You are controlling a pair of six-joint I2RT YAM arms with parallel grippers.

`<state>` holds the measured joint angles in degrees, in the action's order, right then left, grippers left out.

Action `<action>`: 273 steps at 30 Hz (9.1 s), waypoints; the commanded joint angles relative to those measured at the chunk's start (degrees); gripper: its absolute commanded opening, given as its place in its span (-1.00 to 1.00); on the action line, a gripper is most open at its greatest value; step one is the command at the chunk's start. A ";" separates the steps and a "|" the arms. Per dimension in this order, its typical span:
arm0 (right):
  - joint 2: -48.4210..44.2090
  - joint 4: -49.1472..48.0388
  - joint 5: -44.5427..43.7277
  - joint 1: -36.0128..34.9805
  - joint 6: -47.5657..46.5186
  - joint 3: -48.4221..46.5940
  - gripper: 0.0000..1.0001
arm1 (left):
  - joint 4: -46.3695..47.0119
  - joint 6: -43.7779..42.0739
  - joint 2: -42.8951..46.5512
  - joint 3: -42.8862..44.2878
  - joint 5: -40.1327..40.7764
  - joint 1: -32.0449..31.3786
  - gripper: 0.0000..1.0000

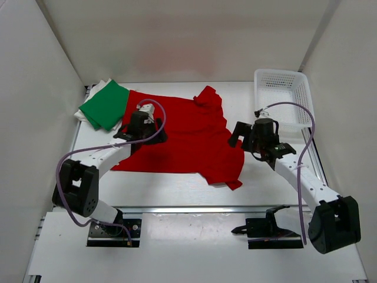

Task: Fold and stack the t-shirts
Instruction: Flatten out the tshirt

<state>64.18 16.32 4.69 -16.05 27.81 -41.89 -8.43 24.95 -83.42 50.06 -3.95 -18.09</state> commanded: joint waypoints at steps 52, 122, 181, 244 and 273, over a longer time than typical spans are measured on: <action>33.90 -46.91 -34.79 -7.93 -23.61 -6.58 0.98 | 29.09 -4.84 -21.69 6.60 22.31 -8.73 0.97; -13.55 -18.51 -6.80 -28.50 -3.03 13.23 -0.61 | 0.25 23.91 17.06 -29.23 13.53 29.95 -0.40; 8.86 -13.59 -12.51 6.65 -0.12 -3.20 0.04 | 11.50 19.78 24.80 -23.43 2.19 25.29 -1.00; 6.43 -10.06 -6.45 3.05 4.69 0.37 -0.11 | 12.91 16.37 13.10 -10.87 3.86 15.40 -1.00; -4.51 -10.95 -3.54 4.10 11.65 24.83 -0.45 | 13.35 15.57 19.87 -15.17 8.08 5.25 -1.00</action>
<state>58.17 6.85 0.78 -12.19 40.34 -17.98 3.53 40.53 -64.40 35.31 4.12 -13.37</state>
